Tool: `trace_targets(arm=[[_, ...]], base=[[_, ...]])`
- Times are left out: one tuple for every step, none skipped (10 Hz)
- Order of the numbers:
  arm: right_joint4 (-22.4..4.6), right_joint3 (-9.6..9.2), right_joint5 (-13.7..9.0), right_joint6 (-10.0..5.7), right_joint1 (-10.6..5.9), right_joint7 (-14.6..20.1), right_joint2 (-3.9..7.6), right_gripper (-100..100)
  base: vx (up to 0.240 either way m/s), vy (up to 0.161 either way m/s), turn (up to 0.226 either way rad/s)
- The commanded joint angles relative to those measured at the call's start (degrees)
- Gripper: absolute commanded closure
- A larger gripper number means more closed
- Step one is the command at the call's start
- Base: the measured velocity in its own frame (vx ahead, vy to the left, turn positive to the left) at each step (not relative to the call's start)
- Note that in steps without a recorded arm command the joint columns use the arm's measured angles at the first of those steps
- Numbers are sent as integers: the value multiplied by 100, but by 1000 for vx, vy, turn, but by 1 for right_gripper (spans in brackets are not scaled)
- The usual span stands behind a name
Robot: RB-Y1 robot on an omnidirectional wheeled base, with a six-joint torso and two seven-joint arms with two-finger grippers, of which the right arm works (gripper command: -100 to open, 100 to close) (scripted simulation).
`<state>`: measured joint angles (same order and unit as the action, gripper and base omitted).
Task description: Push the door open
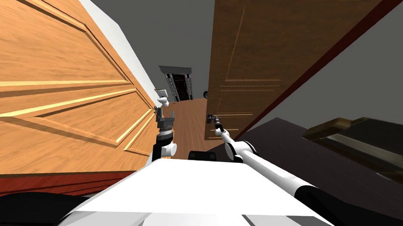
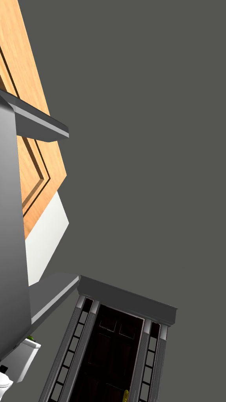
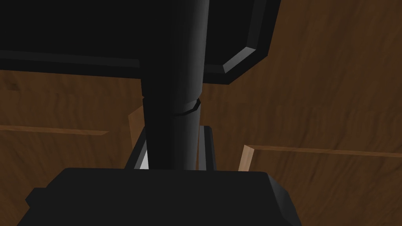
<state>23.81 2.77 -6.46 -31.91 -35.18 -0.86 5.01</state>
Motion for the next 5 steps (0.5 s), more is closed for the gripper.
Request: trace_targets(arm=[[110, 97, -43, 9, 28, -23, 84, 100], [110, 97, -43, 9, 28, -23, 84, 100], [110, 97, -43, 9, 28, -23, 84, 100], [111, 192, -86, 15, 37, -64, 113, 100], [112, 221, -99, 17, 40, -76, 122, 100]], base=[[133, 102, -45], [94, 88, -29], [34, 35, -11], [89, 70, -47], [140, 145, -71]])
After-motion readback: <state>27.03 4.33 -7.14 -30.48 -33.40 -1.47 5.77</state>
